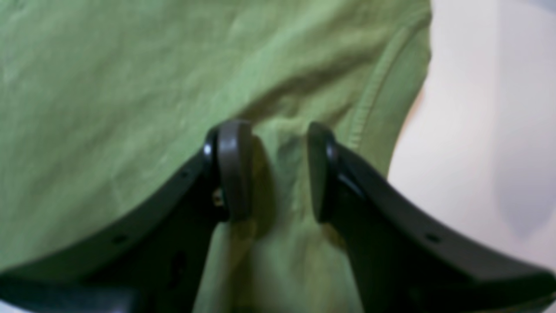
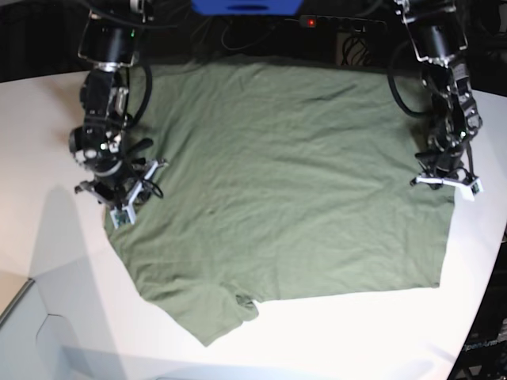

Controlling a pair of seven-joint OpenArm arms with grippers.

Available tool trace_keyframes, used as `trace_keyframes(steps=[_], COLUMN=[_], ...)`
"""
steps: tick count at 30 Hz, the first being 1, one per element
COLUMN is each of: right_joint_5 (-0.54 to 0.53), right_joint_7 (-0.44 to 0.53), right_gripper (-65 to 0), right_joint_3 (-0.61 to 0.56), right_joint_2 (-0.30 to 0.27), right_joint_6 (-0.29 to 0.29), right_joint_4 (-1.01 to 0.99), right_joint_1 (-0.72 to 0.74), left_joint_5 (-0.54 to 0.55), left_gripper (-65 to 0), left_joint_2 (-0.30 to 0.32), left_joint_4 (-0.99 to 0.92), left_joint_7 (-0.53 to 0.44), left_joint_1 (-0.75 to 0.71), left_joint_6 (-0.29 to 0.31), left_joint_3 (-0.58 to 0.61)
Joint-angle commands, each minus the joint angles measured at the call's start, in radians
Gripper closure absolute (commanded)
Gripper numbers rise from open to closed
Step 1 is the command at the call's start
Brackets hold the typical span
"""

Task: Layout the t-shirt on the table in an organized manner, then fold the t-shirt properly
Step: 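Slide the right gripper along the t-shirt side toward the collar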

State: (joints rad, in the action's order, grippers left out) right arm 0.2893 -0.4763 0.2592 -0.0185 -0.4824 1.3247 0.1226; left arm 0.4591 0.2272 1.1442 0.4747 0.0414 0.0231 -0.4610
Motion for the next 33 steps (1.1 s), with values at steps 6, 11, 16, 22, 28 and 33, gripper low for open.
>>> trace_keyframes(steps=[6, 11, 16, 22, 28, 33], right_joint_5=[0.003, 0.003, 0.004, 0.004, 0.004, 0.003], right_joint_7=[0.009, 0.061, 0.132, 0.127, 0.093, 0.077], right_gripper=[-21.7, -21.7, -21.7, -21.7, -21.8, -21.8], right_joint_3=[-0.001, -0.002, 0.002, 0.004, 0.004, 0.001], right_joint_2=[-0.039, -0.054, -0.059, -0.054, -0.008, 0.038], right_joint_6=[-0.003, 0.0, 0.0, 0.0, 0.0, -0.005], right_joint_4=[-0.169, -0.304, -0.284, -0.018, 0.256, 0.336], right_joint_1=[0.136, 0.239, 0.271, 0.177, -0.019, -0.163], left_joint_5=[-0.01, -0.012, -0.003, -0.003, -0.003, -0.004], left_gripper=[-0.2, -0.2, -0.2, -0.1, -0.1, -0.1], left_joint_2=[0.03, 0.065, 0.117, 0.108, 0.045, -0.012], left_joint_4=[-0.184, -0.298, -0.344, -0.137, 0.187, 0.297], left_joint_7=[0.02, -0.116, -0.155, -0.024, 0.151, 0.178], left_joint_1=[0.114, 0.196, 0.282, 0.242, 0.088, -0.074], left_joint_6=[-0.016, -0.016, -0.016, -0.016, -0.016, -0.016], left_joint_3=[0.001, 0.043, 0.136, 0.072, -0.058, -0.141])
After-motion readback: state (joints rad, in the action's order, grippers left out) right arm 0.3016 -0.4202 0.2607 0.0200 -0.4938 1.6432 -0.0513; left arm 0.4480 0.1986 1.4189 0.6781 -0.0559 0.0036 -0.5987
